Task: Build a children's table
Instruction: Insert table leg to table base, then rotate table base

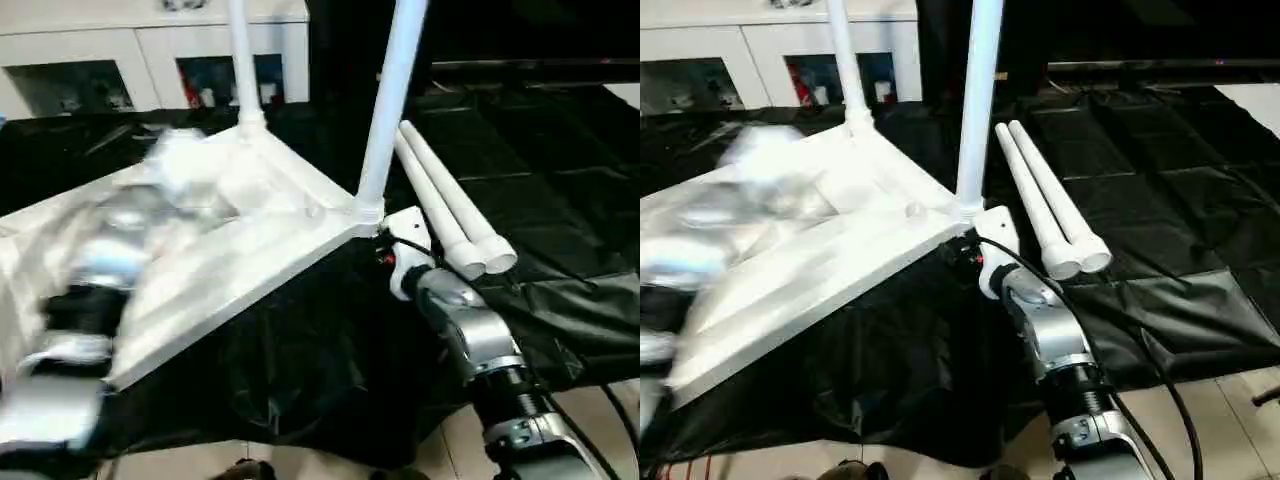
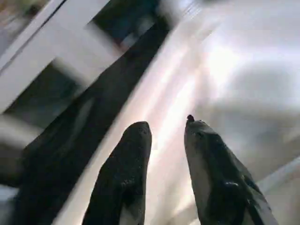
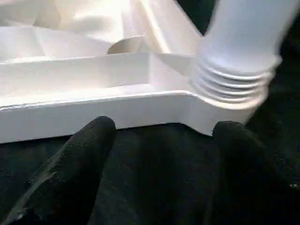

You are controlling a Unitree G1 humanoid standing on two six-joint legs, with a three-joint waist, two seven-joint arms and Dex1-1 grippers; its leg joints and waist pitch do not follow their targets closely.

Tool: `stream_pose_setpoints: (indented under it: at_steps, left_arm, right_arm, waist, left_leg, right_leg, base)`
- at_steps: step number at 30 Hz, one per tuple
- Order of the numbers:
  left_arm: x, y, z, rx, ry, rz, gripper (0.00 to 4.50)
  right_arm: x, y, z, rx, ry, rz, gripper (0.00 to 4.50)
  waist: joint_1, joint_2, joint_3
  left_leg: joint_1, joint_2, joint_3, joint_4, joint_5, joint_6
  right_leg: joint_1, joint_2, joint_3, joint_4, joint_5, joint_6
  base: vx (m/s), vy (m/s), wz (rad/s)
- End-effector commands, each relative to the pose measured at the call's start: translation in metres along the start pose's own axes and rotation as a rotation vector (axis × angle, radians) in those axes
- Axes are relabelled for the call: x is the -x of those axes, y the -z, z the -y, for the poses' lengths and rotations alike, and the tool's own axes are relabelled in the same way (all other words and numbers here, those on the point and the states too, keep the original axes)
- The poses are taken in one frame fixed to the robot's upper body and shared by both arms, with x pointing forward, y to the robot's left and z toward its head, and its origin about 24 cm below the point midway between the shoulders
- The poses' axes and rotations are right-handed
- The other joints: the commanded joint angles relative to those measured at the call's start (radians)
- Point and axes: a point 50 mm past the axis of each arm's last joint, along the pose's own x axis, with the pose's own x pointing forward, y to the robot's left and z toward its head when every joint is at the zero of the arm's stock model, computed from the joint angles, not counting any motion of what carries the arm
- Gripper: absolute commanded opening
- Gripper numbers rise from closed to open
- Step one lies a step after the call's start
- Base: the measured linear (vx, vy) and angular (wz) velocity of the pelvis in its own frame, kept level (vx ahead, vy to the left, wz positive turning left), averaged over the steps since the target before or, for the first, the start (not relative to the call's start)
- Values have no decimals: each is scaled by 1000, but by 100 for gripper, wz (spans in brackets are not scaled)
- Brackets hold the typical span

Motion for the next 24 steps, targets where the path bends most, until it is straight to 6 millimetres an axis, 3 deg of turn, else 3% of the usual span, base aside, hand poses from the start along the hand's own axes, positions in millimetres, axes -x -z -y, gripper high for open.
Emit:
stream_pose_setpoints:
  at_steps: [1, 3, 4, 5, 6, 8, 12, 15, 24]
  left_arm:
    - [5, 16, -9, -50, -33, -78, 126]
    - [10, 35, -18, -102, -58, -166, 115]
    - [13, 45, -23, -135, -80, -216, 105]
    - [13, 45, -23, -135, -80, -216, 97]
    - [14, 47, -25, -147, -88, -226, 97]
    - [15, 51, -24, -149, -76, -247, 78]
    - [19, 67, -16, -173, 16, -335, 48]
    - [21, 71, 0, -133, 175, -351, 23]
    - [22, 70, 10, -126, 290, -343, 0]
  right_arm:
    - [-4, -5, -4, -8, -25, -4, 367]
    - [-6, -7, -5, -14, -28, -2, 357]
    - [-8, -9, -7, -18, -35, -1, 347]
    - [-8, -9, -7, -18, -35, -1, 339]
    - [-8, -10, -8, -19, -36, 1, 339]
    - [-9, -10, -9, -23, -38, 0, 321]
    - [-12, -8, -9, -21, -29, -24, 283]
    - [-16, -5, -8, -31, -22, -55, 257]
    - [-23, -1, -10, -74, -1, -91, 188]
  waist:
    - [-2, 6, -78]
    - [-6, 6, -76]
    - [-3, 9, -76]
    - [-2, 10, -76]
    - [4, 1, -77]
    - [5, 8, -76]
    - [0, 4, -77]
    - [-3, 2, -78]
    - [-3, 5, -81]
  left_leg:
    - [48, 55, -40, -74, -279, -37]
    - [45, 55, -42, -79, -298, -51]
    - [53, 55, -40, -78, -314, -62]
    - [53, 54, -41, -80, -327, -71]
    - [55, 56, -42, -81, -332, -74]
    - [58, 56, -41, -81, -343, -84]
    - [51, 52, -46, -84, -355, -104]
    - [49, 51, -45, -82, -351, -96]
    - [49, 52, -43, -80, -314, -86]
  right_leg:
    - [21, -46, 36, -68, -222, -189]
    - [21, -44, 37, -68, -229, -178]
    - [14, -43, 38, -69, -232, -175]
    - [13, -44, 39, -69, -232, -173]
    - [13, -47, 40, -69, -244, -171]
    - [8, -47, 41, -71, -245, -170]
    - [14, -48, 40, -68, -225, -168]
    - [16, -51, 42, -71, -225, -182]
    - [22, -49, 40, -61, -151, -207]
  base:
    - [0, 0, 0]
    - [0, 0, 0]
    - [0, 0, 0]
    - [0, 0, 0]
    - [0, 0, 0]
    - [0, 0, 0]
    - [0, 0, 0]
    - [0, 0, 0]
    - [0, 0, 0]
